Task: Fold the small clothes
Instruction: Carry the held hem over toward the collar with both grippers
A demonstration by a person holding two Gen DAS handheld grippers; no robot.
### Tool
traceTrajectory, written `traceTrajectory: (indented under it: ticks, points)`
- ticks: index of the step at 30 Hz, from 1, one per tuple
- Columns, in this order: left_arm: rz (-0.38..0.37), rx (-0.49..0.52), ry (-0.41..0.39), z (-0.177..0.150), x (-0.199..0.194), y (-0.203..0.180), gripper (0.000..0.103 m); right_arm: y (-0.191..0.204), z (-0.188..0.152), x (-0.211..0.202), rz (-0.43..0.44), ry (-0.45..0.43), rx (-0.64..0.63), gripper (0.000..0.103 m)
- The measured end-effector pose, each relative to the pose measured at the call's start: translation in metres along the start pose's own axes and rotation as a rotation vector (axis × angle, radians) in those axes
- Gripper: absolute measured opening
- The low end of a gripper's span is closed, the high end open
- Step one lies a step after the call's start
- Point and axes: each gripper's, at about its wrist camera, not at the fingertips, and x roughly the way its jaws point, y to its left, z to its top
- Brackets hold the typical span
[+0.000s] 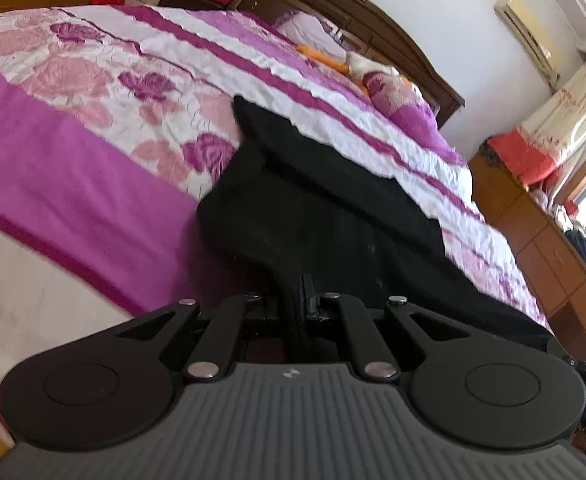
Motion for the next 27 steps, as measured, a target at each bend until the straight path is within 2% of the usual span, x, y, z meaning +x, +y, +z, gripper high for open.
traceTrajectory:
  ticks: [6,11,16,21,27]
  points:
    - [-0.032,-0.009,0.066,-0.018,-0.006,0.002,0.007,-0.022,-0.005,-0.010,-0.033,0.006,0.067,0.008]
    - [-0.101,-0.056,0.038,-0.002,-0.011,-0.001,0.007,-0.015,0.010,-0.003,0.004,-0.019,0.042,0.008]
    - [-0.118,-0.052,-0.041,0.033,-0.005,-0.017,0.007,-0.004,0.036,0.022,0.057,-0.050,0.018,0.008]
    - [-0.121,-0.076,-0.146,0.086,0.017,-0.035,0.007,0.004,0.075,0.060,0.097,-0.115,0.012,0.008]
    - [-0.054,-0.058,-0.235,0.158,0.070,-0.065,0.007,0.010,0.128,0.125,0.070,-0.176,-0.029,0.008]
